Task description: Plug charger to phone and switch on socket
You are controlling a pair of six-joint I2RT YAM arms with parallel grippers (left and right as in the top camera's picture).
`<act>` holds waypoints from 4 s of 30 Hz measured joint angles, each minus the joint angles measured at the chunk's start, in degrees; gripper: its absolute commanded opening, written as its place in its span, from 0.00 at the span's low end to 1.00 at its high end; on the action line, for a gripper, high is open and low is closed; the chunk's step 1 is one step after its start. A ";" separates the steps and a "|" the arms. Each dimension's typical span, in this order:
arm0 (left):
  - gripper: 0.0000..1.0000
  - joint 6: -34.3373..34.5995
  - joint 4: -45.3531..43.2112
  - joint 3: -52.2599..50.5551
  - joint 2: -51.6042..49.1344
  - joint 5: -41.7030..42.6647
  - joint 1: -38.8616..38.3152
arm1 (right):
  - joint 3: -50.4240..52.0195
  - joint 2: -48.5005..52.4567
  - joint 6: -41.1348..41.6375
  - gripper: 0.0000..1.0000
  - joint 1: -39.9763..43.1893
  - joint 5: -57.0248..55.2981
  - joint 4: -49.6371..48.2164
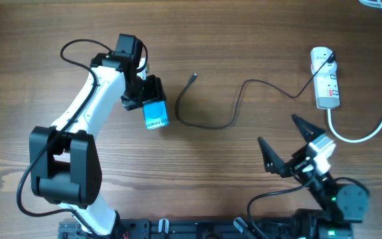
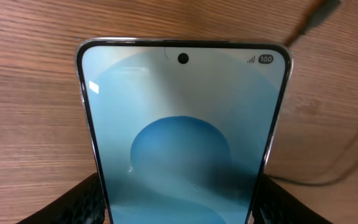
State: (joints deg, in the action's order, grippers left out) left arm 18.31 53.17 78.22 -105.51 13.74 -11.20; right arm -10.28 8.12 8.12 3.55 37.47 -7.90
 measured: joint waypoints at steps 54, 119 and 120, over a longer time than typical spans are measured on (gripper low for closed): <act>0.67 2.38 -2.82 0.04 0.04 20.92 -1.29 | -64.76 98.55 19.85 0.29 -34.71 -0.24 39.10; 0.31 9.46 -41.62 -0.07 21.86 63.45 12.66 | -65.53 97.70 63.12 0.04 -29.92 37.33 -43.98; 0.30 9.46 -41.46 -0.07 21.86 63.45 12.66 | -65.53 97.70 63.12 0.04 -29.92 37.29 -43.85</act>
State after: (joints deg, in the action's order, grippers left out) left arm 27.77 11.70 78.15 -83.66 77.19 1.45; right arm -75.81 105.82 71.24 -26.37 74.76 -51.75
